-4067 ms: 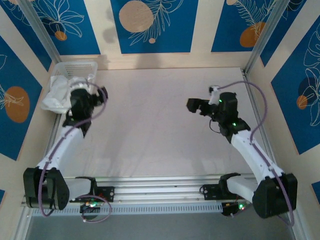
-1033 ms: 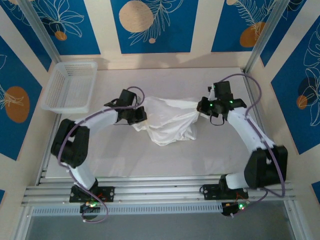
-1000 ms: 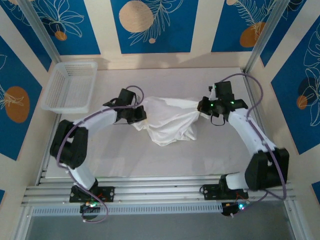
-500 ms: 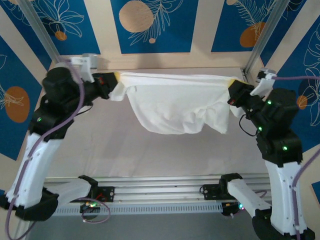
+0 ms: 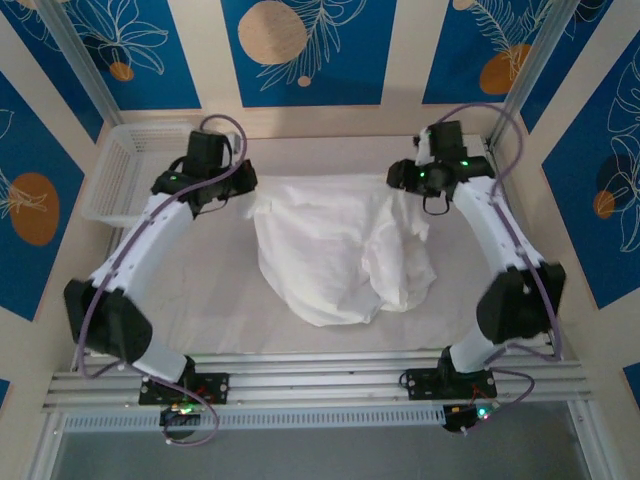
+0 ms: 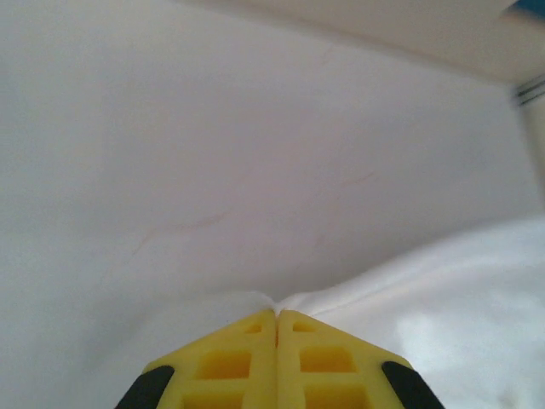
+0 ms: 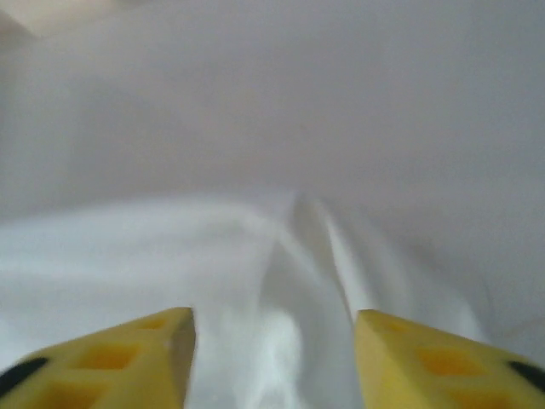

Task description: Fold the inside-out t-shirt

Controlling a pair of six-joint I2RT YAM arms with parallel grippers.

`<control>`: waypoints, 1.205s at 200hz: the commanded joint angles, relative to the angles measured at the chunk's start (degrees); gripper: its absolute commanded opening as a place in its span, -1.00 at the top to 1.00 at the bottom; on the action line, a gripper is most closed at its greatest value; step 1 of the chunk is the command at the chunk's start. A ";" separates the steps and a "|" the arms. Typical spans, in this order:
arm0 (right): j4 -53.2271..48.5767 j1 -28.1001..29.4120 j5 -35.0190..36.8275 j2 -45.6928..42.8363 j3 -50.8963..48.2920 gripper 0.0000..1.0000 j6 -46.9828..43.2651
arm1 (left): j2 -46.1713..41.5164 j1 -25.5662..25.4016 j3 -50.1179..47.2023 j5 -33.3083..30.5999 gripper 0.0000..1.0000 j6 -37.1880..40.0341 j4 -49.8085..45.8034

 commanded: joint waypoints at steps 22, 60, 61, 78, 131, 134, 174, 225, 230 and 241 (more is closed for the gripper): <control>1.85 1.93 -2.04 -6.99 -11.16 -0.24 1.18 | -1.00 0.45 -6.07 3.20 1.00 -2.11 3.30; 8.84 2.78 2.60 -9.34 -28.61 -0.38 10.07 | -2.56 0.45 -11.41 1.02 1.00 -1.00 2.82; 9.06 2.76 2.48 -9.34 -29.01 -0.38 10.17 | -2.55 0.45 -11.47 0.97 1.00 -0.99 2.77; 11.80 3.19 -2.26 -8.79 -32.82 -0.40 11.39 | -2.60 0.50 -12.38 0.44 1.00 -0.46 2.04; 11.10 5.20 -4.00 -6.51 -33.38 0.51 12.17 | -2.20 0.71 -14.05 -0.79 1.00 -0.48 1.03; 10.90 5.20 -3.94 -6.98 -33.19 0.59 12.20 | -2.28 0.83 -14.20 -0.87 1.00 -0.61 1.05; 5.73 5.29 -4.24 -14.90 -27.91 1.00 11.76 | -3.31 2.16 -14.97 -2.65 0.97 -0.28 0.38; 8.16 10.03 -14.20 -21.21 -19.49 1.00 17.42 | -9.85 1.25 -15.36 12.59 -0.05 2.47 6.94; 9.87 11.03 -15.47 -21.05 -18.95 1.00 18.86 | -11.39 0.04 -15.90 14.99 -0.08 2.93 9.70; 14.24 13.54 -18.03 -19.88 -17.96 1.00 21.64 | -14.58 -3.58 -18.38 18.85 -0.21 5.12 16.68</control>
